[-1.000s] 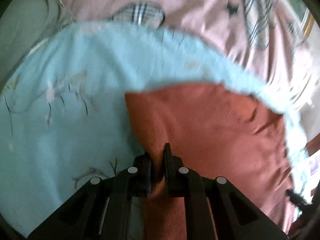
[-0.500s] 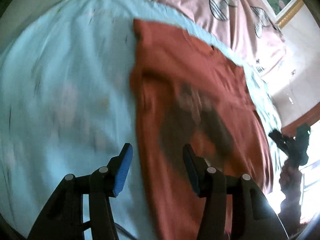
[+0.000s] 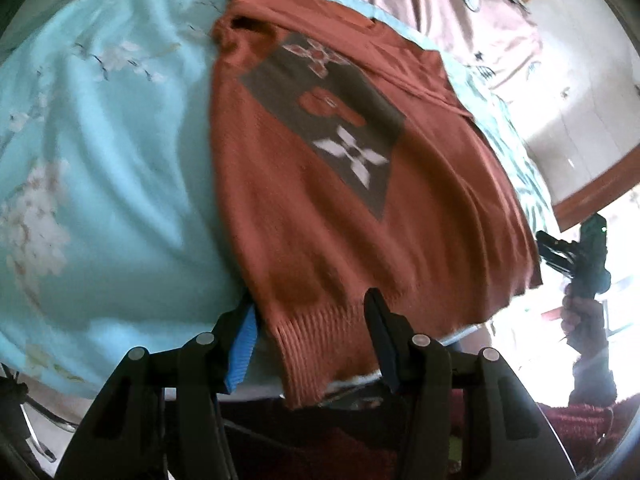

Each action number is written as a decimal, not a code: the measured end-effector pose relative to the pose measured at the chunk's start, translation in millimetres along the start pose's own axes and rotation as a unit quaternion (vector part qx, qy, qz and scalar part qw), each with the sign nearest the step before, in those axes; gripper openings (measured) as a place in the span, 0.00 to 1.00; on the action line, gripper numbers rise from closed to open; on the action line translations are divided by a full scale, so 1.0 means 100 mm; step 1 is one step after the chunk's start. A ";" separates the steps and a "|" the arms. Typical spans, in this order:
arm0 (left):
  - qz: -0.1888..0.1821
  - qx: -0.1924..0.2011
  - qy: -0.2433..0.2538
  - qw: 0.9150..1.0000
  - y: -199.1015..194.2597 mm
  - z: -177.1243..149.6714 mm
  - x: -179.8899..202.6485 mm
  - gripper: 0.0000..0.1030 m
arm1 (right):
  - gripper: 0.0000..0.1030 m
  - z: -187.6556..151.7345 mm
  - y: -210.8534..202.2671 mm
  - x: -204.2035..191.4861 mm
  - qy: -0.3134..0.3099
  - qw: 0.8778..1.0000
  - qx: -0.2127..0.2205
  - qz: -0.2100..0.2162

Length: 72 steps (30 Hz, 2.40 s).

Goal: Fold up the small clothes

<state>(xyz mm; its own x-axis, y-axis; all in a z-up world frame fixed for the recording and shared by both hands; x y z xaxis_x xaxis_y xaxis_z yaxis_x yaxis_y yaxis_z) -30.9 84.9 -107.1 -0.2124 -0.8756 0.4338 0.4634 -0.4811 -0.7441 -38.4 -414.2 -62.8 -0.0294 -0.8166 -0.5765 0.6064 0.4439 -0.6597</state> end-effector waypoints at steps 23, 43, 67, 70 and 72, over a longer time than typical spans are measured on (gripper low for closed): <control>-0.054 -0.007 -0.040 0.998 0.08 -0.18 -0.28 0.28 | 0.07 -0.21 0.09 0.15 0.054 0.993 -0.005 0.104; -0.126 0.178 0.019 0.976 -1.08 0.39 0.16 0.04 | 0.06 0.76 -0.42 -0.21 0.068 0.961 0.149 0.223; -0.020 0.202 -0.059 0.977 0.54 3.10 -0.81 0.04 | 0.06 3.02 1.93 -0.06 0.086 0.986 0.121 0.079; -0.007 0.186 -0.063 0.980 0.82 3.25 -0.94 0.05 | 0.06 3.03 2.13 0.01 0.079 0.989 0.113 0.044; 0.001 0.171 -0.063 0.983 1.04 3.32 -1.02 0.06 | 0.07 3.02 2.24 0.06 0.084 0.991 0.097 0.028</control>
<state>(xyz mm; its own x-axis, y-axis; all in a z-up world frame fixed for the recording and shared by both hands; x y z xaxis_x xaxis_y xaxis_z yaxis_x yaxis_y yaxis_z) 324.5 138.2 -59.6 -0.1128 -0.8538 0.5082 0.7301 -0.4181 -0.5405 337.0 -430.9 -68.7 -0.1133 -0.7119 -0.6931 0.7522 0.3943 -0.5280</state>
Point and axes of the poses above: each gripper's, at about its wrist camera, not at the fingertips, and y roughly the way its jaws point, x to its right, z to its top, the point moved 1 cm from there along y, roughly the way its jaws point, and after that the axes turned 8 degrees about x, right-handed, at the moved point
